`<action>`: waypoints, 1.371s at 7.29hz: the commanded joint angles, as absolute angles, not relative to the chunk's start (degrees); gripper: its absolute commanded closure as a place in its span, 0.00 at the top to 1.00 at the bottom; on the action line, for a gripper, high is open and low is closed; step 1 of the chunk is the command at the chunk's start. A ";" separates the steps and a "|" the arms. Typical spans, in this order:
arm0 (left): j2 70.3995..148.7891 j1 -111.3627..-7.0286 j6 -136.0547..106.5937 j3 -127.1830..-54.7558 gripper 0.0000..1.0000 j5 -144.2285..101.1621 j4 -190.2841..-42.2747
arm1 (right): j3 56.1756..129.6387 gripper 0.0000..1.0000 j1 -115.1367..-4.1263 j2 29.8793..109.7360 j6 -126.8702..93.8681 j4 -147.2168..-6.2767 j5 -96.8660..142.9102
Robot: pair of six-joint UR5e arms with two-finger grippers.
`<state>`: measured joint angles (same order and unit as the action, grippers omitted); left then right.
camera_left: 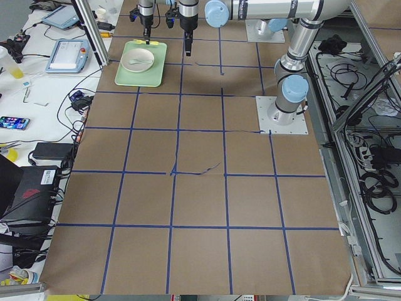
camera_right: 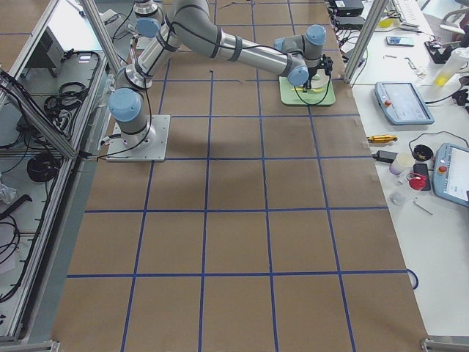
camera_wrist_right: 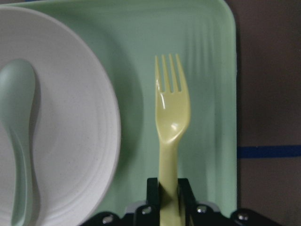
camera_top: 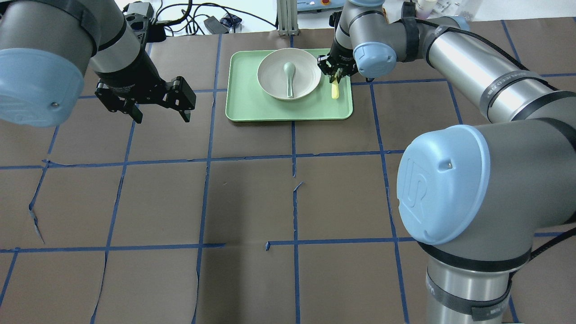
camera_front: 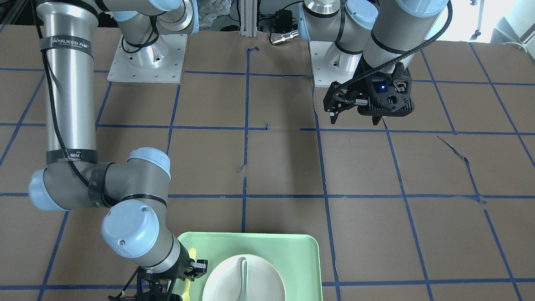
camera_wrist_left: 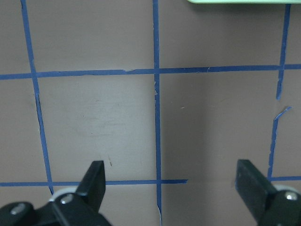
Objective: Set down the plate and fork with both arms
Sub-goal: 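Move the yellow fork with the right gripper beside the plate on the tray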
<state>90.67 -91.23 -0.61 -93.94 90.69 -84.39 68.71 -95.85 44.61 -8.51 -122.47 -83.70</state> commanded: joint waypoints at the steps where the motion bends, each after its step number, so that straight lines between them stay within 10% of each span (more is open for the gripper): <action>1: 90.79 -91.23 -0.53 -93.96 1.00 90.70 -84.46 | 69.25 0.13 -95.80 43.68 -7.48 -124.37 -83.06; 4: 91.05 -91.23 -0.53 -94.04 1.00 90.70 -84.46 | 70.57 0.47 -95.80 43.59 -4.39 -124.37 -83.14; 6: 91.05 -91.23 -0.53 -94.04 1.00 90.70 -84.46 | 70.66 0.92 -95.80 44.20 -4.22 -124.37 -84.11; 10: 90.88 -91.23 -0.53 -94.04 1.00 90.70 -84.55 | 82.39 1.00 -95.10 64.79 -2.01 -115.16 -93.86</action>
